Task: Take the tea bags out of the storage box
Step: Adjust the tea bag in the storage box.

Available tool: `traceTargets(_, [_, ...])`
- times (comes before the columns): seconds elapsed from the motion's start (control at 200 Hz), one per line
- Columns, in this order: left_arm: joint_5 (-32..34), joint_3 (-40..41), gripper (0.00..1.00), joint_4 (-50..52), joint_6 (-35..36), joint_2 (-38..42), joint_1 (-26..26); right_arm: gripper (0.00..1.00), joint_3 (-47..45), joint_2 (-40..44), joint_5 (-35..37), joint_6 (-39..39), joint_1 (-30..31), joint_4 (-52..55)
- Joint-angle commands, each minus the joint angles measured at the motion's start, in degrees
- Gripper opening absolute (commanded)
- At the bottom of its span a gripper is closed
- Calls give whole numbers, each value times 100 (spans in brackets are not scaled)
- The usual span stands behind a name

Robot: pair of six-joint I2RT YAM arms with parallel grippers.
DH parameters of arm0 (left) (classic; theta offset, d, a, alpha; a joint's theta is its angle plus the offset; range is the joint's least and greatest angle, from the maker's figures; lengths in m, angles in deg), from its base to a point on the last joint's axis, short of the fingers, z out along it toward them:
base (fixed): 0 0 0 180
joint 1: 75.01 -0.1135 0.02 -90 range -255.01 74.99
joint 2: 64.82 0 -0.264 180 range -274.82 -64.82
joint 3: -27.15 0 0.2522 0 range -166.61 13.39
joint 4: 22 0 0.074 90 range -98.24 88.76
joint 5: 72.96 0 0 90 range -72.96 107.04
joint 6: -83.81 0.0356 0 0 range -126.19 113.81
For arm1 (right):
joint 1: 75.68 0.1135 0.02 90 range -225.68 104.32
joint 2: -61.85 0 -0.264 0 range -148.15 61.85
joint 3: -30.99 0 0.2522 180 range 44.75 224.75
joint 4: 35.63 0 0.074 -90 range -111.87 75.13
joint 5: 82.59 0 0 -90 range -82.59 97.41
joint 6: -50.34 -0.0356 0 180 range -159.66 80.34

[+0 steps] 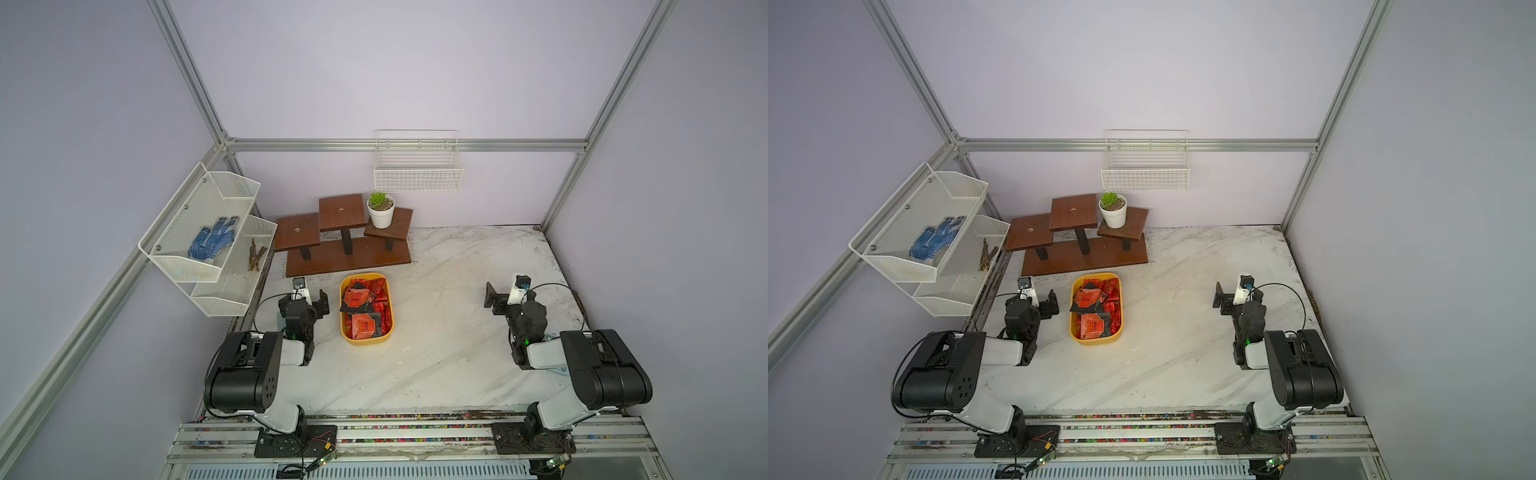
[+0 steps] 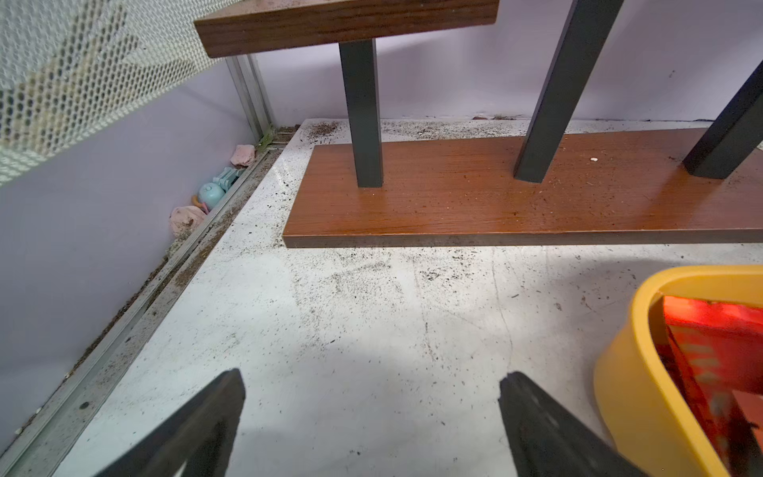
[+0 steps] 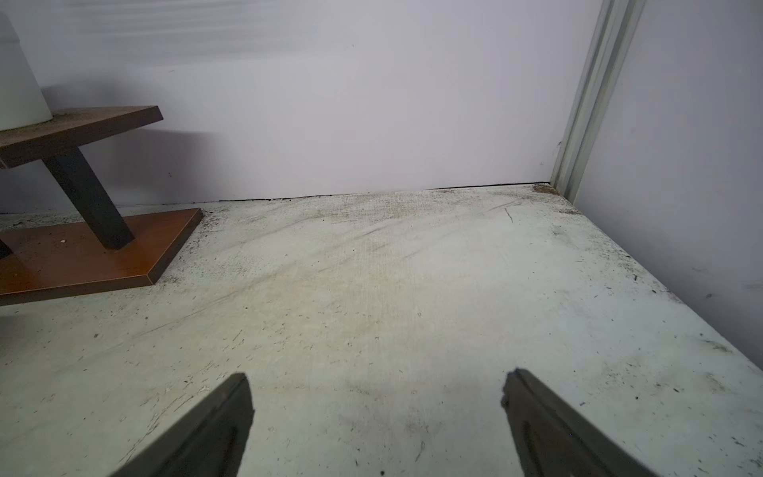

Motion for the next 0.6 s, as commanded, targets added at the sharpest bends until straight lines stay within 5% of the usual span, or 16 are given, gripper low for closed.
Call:
traceTargets(0.0, [-51,-15,100,-228,73,30,-49,100,-72,-20,16,36,43,-54])
traceTargets(0.595, [-55,3,100,-242,73,48,-49,100,-79,-57,78,-25,35,-126])
